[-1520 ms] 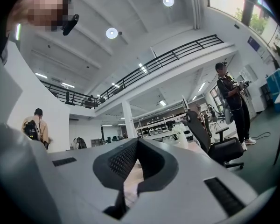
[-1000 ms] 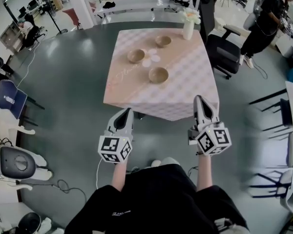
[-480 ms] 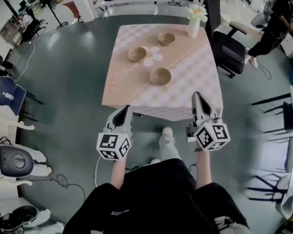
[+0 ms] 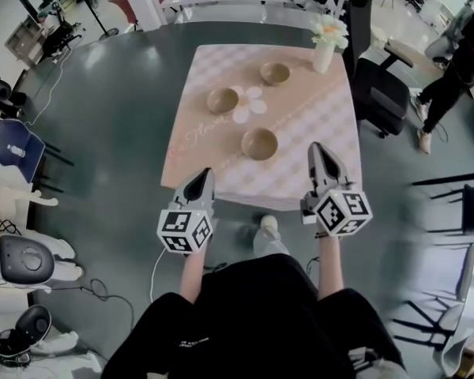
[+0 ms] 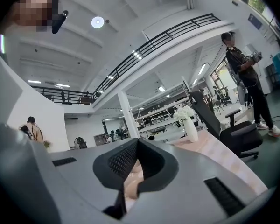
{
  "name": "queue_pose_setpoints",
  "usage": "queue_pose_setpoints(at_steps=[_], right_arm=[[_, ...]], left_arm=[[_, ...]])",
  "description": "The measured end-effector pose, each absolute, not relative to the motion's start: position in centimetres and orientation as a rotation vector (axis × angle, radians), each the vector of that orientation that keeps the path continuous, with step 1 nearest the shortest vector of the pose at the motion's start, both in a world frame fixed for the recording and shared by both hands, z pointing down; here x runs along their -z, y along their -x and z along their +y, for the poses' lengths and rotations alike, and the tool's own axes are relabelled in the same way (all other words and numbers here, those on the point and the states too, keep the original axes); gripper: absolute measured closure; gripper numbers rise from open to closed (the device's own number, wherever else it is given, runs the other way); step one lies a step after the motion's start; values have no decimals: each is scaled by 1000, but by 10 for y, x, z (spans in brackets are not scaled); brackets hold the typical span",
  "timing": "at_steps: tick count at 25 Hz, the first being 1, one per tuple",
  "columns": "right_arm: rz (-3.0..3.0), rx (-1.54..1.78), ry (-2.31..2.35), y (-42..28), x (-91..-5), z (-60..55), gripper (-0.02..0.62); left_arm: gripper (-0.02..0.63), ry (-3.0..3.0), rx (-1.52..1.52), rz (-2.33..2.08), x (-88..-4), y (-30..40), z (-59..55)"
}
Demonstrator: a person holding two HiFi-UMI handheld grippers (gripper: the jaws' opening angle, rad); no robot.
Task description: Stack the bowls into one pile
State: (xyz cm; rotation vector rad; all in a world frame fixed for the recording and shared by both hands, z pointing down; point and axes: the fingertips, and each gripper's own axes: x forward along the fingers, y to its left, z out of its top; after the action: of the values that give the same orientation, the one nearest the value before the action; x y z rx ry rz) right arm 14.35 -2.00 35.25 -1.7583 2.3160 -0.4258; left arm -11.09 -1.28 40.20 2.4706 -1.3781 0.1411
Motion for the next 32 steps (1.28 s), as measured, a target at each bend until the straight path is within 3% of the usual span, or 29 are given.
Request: queue_pose_setpoints(at_steps=[12, 32], right_arm=[[2444, 554, 1621, -151, -380, -115, 604], [2793, 1129, 1385, -102, -498, -168, 603]], left_arm=[[609, -2343, -168, -1434, -437, 88, -75], [609, -2151, -265, -1363, -506, 71, -113]])
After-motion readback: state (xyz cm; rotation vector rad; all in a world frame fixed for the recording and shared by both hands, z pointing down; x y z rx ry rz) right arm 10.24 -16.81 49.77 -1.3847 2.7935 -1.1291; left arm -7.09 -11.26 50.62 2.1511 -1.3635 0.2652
